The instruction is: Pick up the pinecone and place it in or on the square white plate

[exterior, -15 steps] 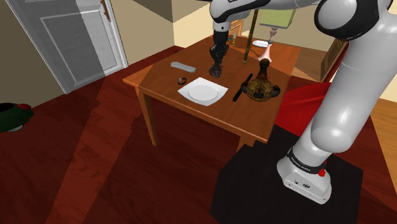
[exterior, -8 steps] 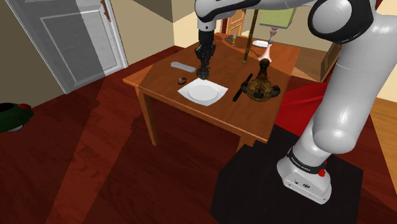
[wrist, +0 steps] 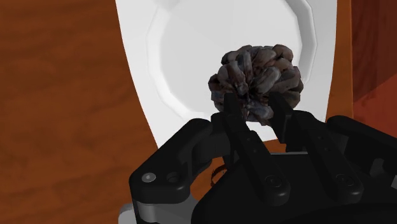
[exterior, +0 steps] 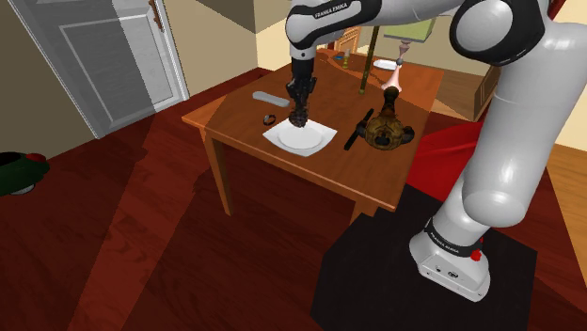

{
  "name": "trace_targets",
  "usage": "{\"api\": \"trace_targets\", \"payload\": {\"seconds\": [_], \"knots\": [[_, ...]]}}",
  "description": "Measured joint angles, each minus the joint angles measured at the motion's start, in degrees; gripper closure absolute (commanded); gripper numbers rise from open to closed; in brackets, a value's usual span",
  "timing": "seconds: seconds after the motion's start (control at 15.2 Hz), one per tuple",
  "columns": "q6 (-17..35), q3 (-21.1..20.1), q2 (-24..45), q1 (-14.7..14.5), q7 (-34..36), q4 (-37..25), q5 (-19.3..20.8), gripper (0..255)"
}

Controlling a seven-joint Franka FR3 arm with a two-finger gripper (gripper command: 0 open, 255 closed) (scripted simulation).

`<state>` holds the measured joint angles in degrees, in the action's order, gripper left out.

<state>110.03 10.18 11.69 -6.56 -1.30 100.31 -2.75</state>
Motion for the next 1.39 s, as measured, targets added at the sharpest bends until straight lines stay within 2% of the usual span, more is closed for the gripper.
{"api": "trace_targets", "payload": {"seconds": [0.59,1.06,1.12,1.39], "knots": [[6.3,-0.1,2.0,0.0,-0.3,4.3,-0.5,255],[7.3,-0.1,2.2,0.1,-0.5,4.7,-0.6,255],[7.3,-0.1,2.2,0.1,-0.5,4.7,-0.6,0],[7.2,-0.1,2.3,0.1,-0.5,4.9,-0.6,0]]}}
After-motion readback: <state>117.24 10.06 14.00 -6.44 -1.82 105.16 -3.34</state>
